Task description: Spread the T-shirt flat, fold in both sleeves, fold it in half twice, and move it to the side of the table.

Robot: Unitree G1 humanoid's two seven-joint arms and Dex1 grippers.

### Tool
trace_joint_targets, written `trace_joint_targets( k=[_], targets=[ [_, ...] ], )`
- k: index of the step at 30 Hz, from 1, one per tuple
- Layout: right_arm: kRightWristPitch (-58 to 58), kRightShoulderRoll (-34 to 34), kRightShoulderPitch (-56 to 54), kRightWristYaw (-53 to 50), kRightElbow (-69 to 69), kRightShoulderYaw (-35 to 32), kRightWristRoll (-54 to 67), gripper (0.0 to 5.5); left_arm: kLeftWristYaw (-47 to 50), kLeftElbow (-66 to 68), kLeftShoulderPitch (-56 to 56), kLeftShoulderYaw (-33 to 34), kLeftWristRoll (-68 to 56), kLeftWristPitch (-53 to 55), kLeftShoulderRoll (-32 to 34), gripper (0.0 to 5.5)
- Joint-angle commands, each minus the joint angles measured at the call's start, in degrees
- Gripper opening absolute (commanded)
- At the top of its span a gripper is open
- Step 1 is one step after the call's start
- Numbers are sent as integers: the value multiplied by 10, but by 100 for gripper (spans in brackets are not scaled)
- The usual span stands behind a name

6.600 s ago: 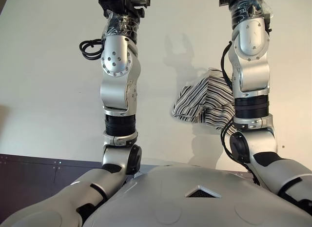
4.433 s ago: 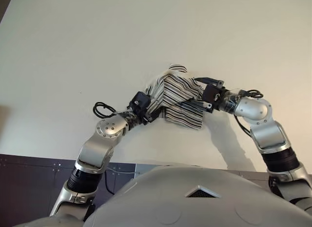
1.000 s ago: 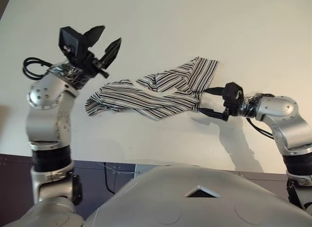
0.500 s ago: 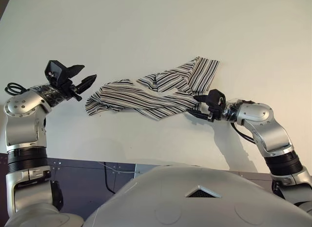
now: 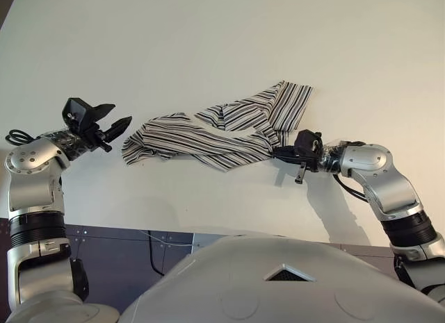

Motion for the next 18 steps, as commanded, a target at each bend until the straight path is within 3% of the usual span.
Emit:
trace_joint_targets(
  k=[1, 5, 9, 10, 14, 18],
  targets=[
    [8, -4, 1, 6, -18, -34, 34, 13, -17, -38, -22, -10, 7, -8, 14, 243],
    [47, -15, 19, 38, -81, -102, 141, 13, -70, -67, -48, -33, -7, 24, 31, 243],
    [65, -16, 7, 47, -85, -125, 183, 10, -130, -30, -85, -58, -22, 63, 34, 304],
    [63, -18, 5, 46, -80, -129, 186, 10, -140, -17, -95, -71, -14, 66, 33, 327],
    [51, -27, 8, 59, -67, -118, 177, 10, -159, 85, -132, -131, 46, 38, 25, 327],
    [45, -24, 15, 55, -67, -109, 169, 10, -153, 167, -177, -119, 48, 34, 21, 327]
  ],
)
